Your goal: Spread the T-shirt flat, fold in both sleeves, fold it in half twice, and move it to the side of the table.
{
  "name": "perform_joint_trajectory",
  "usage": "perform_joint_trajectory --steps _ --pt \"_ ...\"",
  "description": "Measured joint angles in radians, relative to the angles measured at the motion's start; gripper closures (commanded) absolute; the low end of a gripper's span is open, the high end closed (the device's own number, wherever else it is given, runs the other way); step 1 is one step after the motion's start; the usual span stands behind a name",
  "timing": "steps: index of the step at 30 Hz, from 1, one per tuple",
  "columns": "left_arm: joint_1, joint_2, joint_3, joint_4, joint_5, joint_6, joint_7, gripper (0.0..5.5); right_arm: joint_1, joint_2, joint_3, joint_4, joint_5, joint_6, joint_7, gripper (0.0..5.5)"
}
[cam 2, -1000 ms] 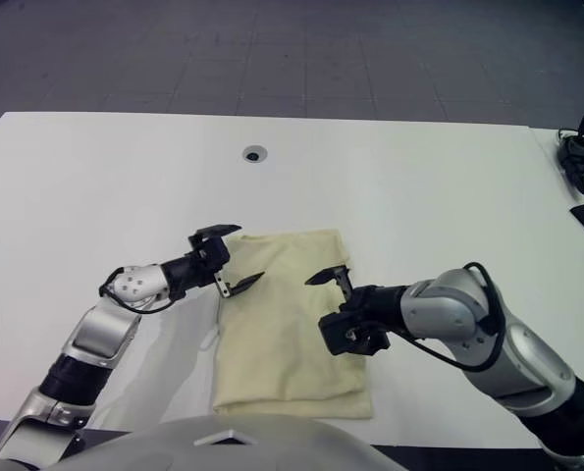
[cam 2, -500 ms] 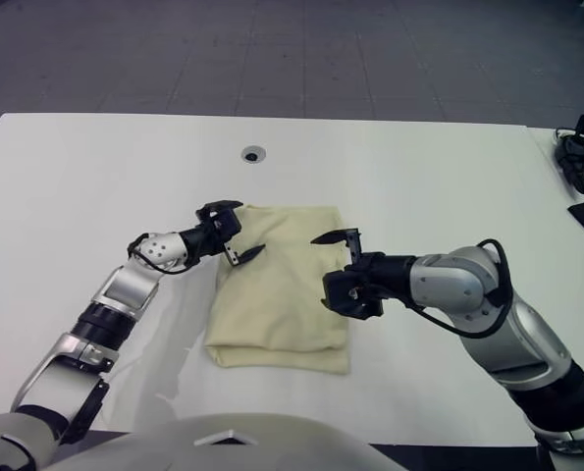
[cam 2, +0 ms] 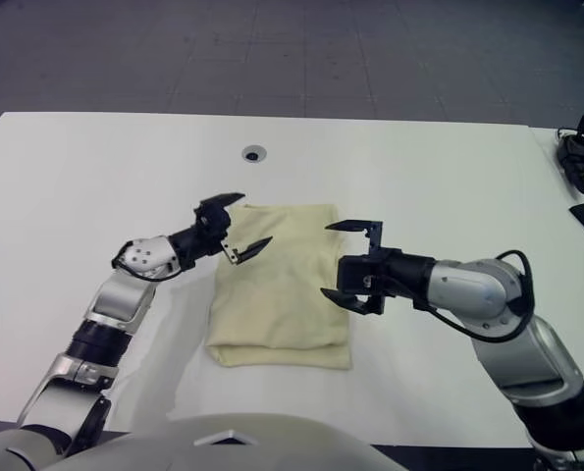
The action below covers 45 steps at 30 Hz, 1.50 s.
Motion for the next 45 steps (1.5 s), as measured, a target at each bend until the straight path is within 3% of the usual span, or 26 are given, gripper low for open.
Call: perform_joint_trajectory --steps 4,9,13,15,21,24,39,45 --pt "0.053 0.057 0.047 -0.227 -0.038 0.053 -0.021 0.1 0.166 -0.021 -0.053 -0.092 0.038 0.012 0.025 0.13" --pt "0.27 0.295 0.07 -0.478 0.009 0.011 -0.164 0.1 0.386 -0.049 -0.053 -0.176 -0.007 -0.039 0.033 0.13" --pt "0.537 0.526 0.047 -0.583 0.096 -0.034 -0.317 0.1 0.443 -0.052 0.012 -0.156 -0.112 -0.09 -0.003 0.13" --pt "0.596 0.562 0.021 -0.604 0.174 -0.059 -0.32 0.1 0.457 -0.053 0.046 -0.124 -0.17 -0.117 -0.022 0.13" --pt "0.642 0.573 -0.021 -0.661 0.315 -0.093 -0.281 0.1 0.439 -0.046 0.106 -0.059 -0.25 -0.193 -0.067 0.13" --pt "0.649 0.572 -0.034 -0.672 0.331 -0.088 -0.27 0.1 0.413 -0.038 0.128 -0.038 -0.26 -0.204 -0.082 0.39" --pt "0.56 0.509 -0.147 -0.654 0.502 -0.1 -0.187 0.1 0.392 -0.034 0.179 0.035 -0.304 -0.229 -0.122 2.93" --pt "0.554 0.508 -0.163 -0.646 0.527 -0.1 -0.177 1.09 0.37 -0.024 0.199 0.054 -0.309 -0.218 -0.123 3.87"
